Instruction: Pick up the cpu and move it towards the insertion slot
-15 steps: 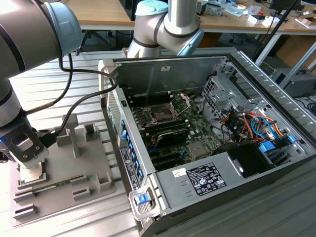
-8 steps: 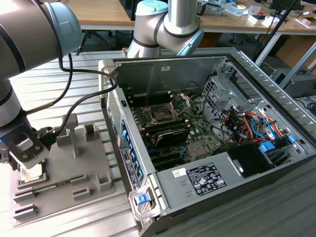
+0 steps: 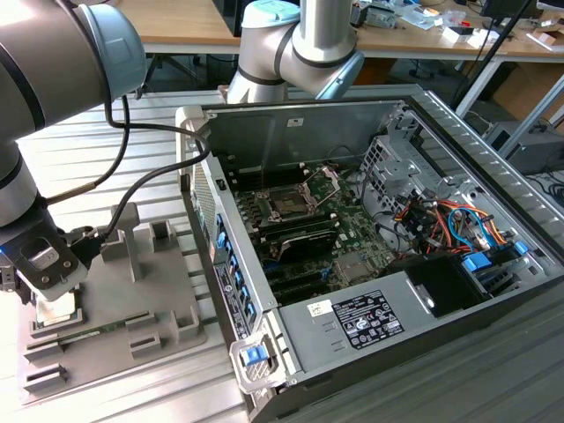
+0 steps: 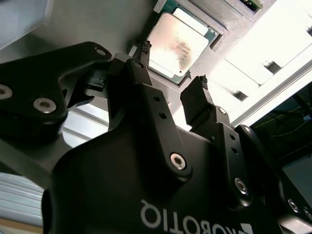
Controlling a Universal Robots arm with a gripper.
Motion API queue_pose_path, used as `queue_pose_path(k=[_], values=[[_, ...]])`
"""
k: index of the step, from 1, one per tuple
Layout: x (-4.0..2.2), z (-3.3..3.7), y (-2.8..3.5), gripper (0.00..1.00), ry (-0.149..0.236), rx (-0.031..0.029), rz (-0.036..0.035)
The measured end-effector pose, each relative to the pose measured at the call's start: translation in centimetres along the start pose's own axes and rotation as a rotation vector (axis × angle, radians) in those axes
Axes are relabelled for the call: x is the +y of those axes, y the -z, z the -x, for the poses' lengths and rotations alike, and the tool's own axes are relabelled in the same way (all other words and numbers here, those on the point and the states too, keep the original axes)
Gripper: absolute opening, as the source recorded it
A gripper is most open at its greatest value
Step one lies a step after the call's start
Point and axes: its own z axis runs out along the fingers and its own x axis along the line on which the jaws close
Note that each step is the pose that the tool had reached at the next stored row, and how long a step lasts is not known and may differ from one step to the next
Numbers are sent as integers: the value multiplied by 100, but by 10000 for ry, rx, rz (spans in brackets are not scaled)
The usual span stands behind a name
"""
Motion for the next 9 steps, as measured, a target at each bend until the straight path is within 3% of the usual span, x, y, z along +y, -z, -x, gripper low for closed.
queue_pose_path(k=[2, 3, 9], values=[[0, 0, 0, 55, 0, 0, 0], [0, 0, -1, 61, 0, 0, 0], [0, 0, -4, 61, 0, 0, 0]])
